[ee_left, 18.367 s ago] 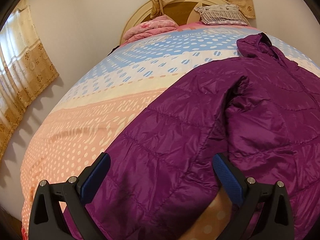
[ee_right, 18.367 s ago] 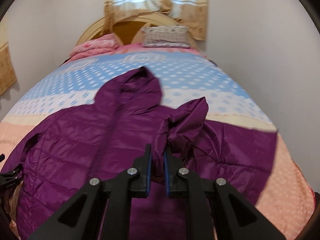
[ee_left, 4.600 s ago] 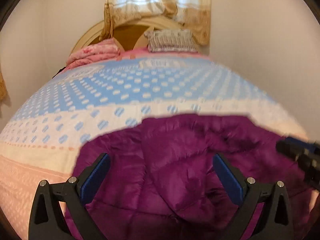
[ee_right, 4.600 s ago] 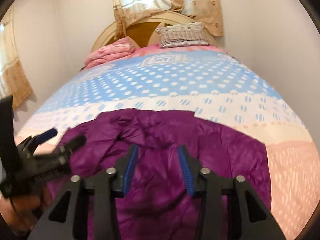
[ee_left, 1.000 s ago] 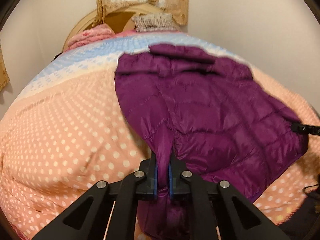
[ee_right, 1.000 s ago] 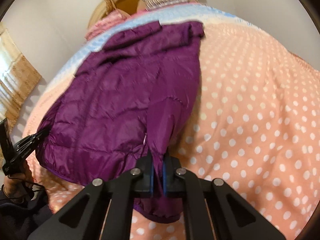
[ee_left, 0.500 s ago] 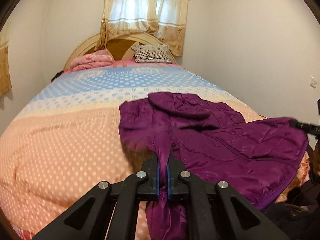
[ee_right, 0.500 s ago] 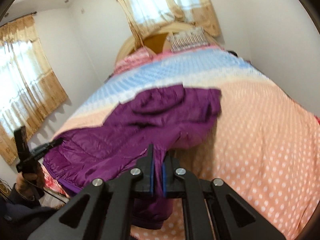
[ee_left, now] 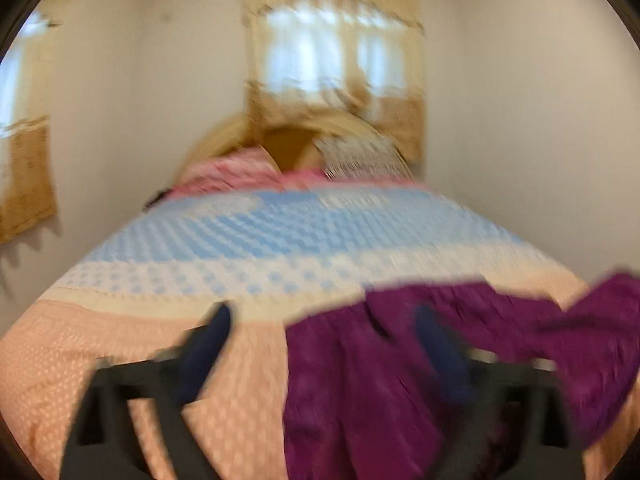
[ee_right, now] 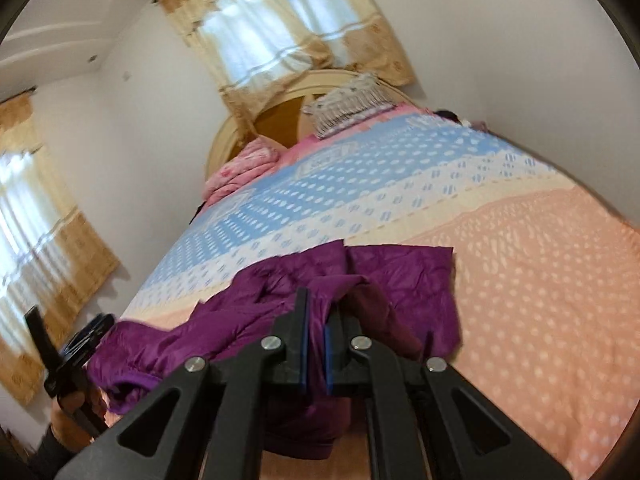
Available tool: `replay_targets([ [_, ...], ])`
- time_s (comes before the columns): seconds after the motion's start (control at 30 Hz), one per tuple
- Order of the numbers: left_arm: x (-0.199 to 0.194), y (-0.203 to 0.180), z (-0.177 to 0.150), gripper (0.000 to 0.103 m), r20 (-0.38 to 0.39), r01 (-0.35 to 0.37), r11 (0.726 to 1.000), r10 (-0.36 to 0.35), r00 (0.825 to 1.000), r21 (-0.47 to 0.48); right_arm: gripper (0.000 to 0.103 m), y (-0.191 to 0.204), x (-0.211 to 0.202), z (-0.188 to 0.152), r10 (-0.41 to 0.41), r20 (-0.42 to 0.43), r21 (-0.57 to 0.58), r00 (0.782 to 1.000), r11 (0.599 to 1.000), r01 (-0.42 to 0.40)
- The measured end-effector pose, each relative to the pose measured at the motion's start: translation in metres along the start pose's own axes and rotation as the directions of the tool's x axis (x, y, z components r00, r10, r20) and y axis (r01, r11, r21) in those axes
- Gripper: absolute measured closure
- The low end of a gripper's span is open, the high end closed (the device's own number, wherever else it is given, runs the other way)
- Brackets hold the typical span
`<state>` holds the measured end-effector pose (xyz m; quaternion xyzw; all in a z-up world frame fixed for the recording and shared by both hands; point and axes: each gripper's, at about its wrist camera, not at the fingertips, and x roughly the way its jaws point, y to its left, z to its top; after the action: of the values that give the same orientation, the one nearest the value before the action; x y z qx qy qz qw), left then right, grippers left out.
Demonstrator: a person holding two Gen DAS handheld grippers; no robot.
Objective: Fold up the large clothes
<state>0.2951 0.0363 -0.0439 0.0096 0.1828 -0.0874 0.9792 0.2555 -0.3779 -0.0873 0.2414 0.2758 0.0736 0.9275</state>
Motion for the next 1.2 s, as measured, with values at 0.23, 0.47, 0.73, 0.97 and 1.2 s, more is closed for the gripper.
replay_targets([
  [0.23, 0.082, -0.002, -0.001, 0.005, -0.072, -0.119, 0.993, 0.118, 0.99, -0.019, 0.095, -0.018, 0.076, 0.023, -0.105, -0.012, -0.011, 0.994, 0.994, 0.105],
  [0.47, 0.161, 0.02, 0.005, 0.005, -0.179, -0.234, 0.97, 0.22, 0.959, -0.066, 0.069, -0.037, 0.128, 0.049, -0.138, -0.024, 0.039, 0.99, 0.99, 0.139],
  [0.73, 0.144, 0.047, 0.026, 0.005, -0.105, -0.278, 0.941, 0.261, 0.959, -0.193, 0.012, -0.01, 0.11, 0.051, -0.223, 0.138, -0.041, 0.965, 0.972, 0.231],
  [0.97, 0.146, -0.025, 0.002, 0.005, -0.139, -0.135, 0.986, 0.12, 0.983, -0.098, 0.046, 0.06, 0.171, 0.015, -0.116, -0.078, -0.345, 0.99, 0.935, 0.082],
  [1.2, 0.197, -0.063, -0.031, 0.005, -0.239, -0.184, 0.979, 0.2, 0.95, 0.087, 0.052, 0.016, 0.218, 0.004, -0.372, -0.112, -0.393, 0.922, 0.869, 0.302],
])
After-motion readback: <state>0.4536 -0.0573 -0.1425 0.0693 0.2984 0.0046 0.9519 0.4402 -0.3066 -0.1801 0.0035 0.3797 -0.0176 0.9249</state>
